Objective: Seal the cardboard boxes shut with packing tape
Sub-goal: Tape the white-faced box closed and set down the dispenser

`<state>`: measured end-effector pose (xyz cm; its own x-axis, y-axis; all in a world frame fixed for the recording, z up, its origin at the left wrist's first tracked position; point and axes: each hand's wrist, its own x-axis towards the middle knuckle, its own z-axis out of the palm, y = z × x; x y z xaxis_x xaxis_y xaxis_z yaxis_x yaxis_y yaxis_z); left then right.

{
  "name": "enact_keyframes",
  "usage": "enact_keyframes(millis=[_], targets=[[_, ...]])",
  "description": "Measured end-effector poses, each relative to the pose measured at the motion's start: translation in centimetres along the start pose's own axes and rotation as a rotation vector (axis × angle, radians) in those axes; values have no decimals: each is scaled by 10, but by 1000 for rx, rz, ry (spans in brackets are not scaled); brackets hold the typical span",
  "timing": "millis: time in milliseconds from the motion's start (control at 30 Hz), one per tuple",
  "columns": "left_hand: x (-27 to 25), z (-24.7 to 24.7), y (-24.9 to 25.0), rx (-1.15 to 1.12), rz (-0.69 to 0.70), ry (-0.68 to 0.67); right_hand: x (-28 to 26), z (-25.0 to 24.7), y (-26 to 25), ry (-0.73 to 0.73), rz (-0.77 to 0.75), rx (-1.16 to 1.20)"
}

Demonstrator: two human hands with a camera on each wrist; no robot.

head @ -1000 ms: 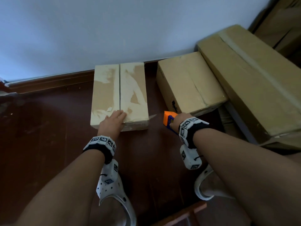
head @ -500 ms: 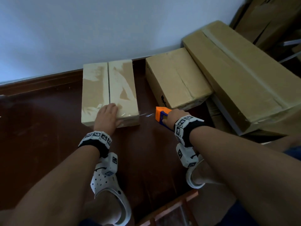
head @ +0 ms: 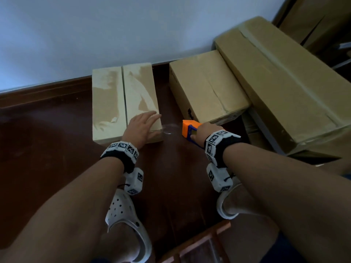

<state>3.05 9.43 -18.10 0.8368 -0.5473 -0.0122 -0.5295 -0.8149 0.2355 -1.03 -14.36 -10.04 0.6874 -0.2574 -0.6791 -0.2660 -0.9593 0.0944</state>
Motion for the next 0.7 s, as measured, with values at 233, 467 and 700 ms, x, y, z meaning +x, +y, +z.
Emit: enact_keyframes(millis=[233, 467, 700], targets=[[4, 16, 0, -129, -431, -93, 5, 0, 2, -11, -28, -14], [8, 5, 1, -197, -474, 11, 3, -2, 6, 26, -47, 18], [-14, 1, -38, 38, -409, -227, -1, 2, 6, 27, -62, -13]])
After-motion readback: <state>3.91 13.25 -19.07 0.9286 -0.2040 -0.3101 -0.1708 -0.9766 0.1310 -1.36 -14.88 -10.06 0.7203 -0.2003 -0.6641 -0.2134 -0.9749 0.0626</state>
